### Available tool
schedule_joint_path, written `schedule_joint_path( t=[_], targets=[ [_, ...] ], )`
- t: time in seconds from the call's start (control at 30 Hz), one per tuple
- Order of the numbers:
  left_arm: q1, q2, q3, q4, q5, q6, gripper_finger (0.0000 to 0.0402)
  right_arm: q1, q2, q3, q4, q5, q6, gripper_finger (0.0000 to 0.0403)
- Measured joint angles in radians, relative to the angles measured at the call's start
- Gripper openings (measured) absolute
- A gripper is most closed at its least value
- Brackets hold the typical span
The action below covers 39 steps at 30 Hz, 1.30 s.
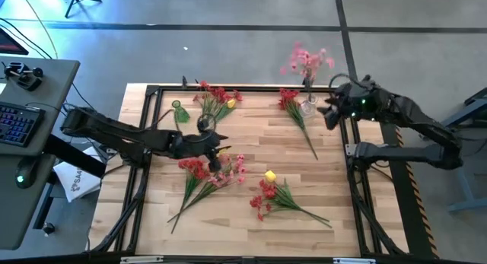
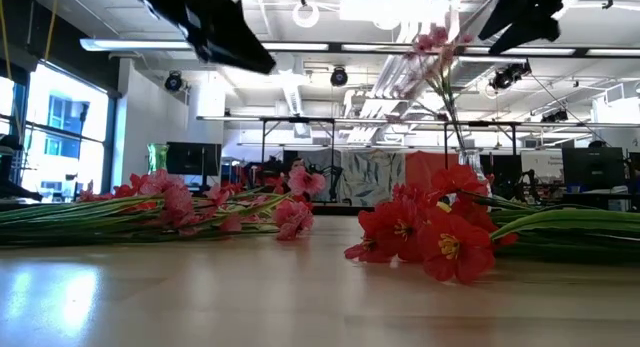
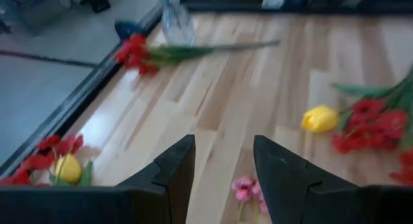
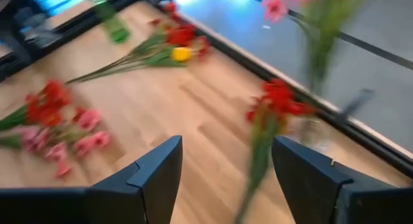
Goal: Sort flowers into vase by color
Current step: Put the bottom left red flowers into the green vase
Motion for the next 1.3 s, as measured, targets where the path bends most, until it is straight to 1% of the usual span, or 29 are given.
schedule_joint_path(
  t=[0.07, 0.17, 0.27, 0.33, 0.4, 0.5, 0.57, 0.6, 0.67, 0.7, 0.77, 0.87, 0.93, 1.03, 1.13, 1.2, 1.23, 1.3],
  targets=[
    [-0.023, -0.039, 0.000, -0.015, 0.000, 0.014, 0.0147, 0.068, -0.005, -0.073, 0.082, -0.010, -0.008, 0.0227],
    [-0.064, -0.084, 0.000, -0.041, 0.007, 0.031, 0.0146, 0.168, -0.008, -0.211, 0.273, -0.057, -0.031, 0.0227],
    [-0.102, -0.122, 0.001, -0.098, 0.029, 0.004, 0.0143, 0.253, 0.000, -0.375, 0.548, -0.120, -0.061, 0.0227],
    [-0.123, -0.138, 0.016, -0.211, 0.044, -0.045, 0.0138, 0.297, 0.019, -0.486, 0.753, -0.164, -0.095, 0.0227],
    [-0.139, -0.135, 0.059, -0.370, 0.047, -0.145, 0.0134, 0.334, 0.051, -0.597, 0.982, -0.197, -0.134, 0.0227],
    [-0.155, -0.104, 0.113, -0.670, 0.073, -0.363, 0.0126, 0.387, 0.141, -0.756, 1.357, -0.212, -0.167, 0.0227],
    [-0.165, -0.071, 0.130, -0.845, 0.153, -0.518, 0.0121, 0.414, 0.221, -0.831, 1.593, -0.202, -0.198, 0.0227],
    [-0.168, -0.054, 0.134, -0.918, 0.211, -0.590, 0.0118, 0.425, 0.258, -0.861, 1.696, -0.185, -0.216, 0.0227],
    [-0.177, -0.020, 0.136, -1.023, 0.353, -0.720, 0.0114, 0.440, 0.335, -0.895, 1.838, -0.128, -0.242, 0.0227],
    [-0.183, 0.001, 0.135, -1.070, 0.422, -0.775, 0.0112, 0.444, 0.368, -0.904, 1.886, -0.089, -0.253, 0.0227],
    [-0.202, 0.038, 0.127, -1.124, 0.518, -0.876, 0.0109, 0.448, 0.428, -0.906, 1.941, -0.008, -0.264, 0.0227],
    [-0.256, 0.081, 0.109, -1.134, 0.588, -1.034, 0.0108, 0.443, 0.501, -0.879, 1.945, 0.101, -0.266, 0.0227],
    [-0.312, 0.105, 0.103, -1.106, 0.614, -1.139, 0.0108, 0.435, 0.543, -0.854, 1.946, 0.129, -0.279, 0.0227],
    [-0.406, 0.118, 0.103, -1.014, 0.584, -1.278, 0.0111, 0.431, 0.597, -0.818, 1.945, 0.132, -0.299, 0.0227],
    [-0.474, 0.117, 0.103, -0.905, 0.473, -1.415, 0.0119, 0.431, 0.641, -0.783, 1.945, 0.131, -0.322, 0.0227],
    [-0.495, 0.118, 0.103, -0.869, 0.388, -1.495, 0.0132, 0.431, 0.666, -0.762, 1.945, 0.126, -0.340, 0.0227],
    [-0.500, 0.122, 0.103, -0.850, 0.363, -1.522, 0.0140, 0.431, 0.678, -0.752, 1.945, 0.122, -0.348, 0.0227],
    [-0.497, 0.138, 0.103, -0.820, 0.352, -1.546, 0.0159, 0.431, 0.697, -0.736, 1.945, 0.109, -0.360, 0.0227]
  ],
)
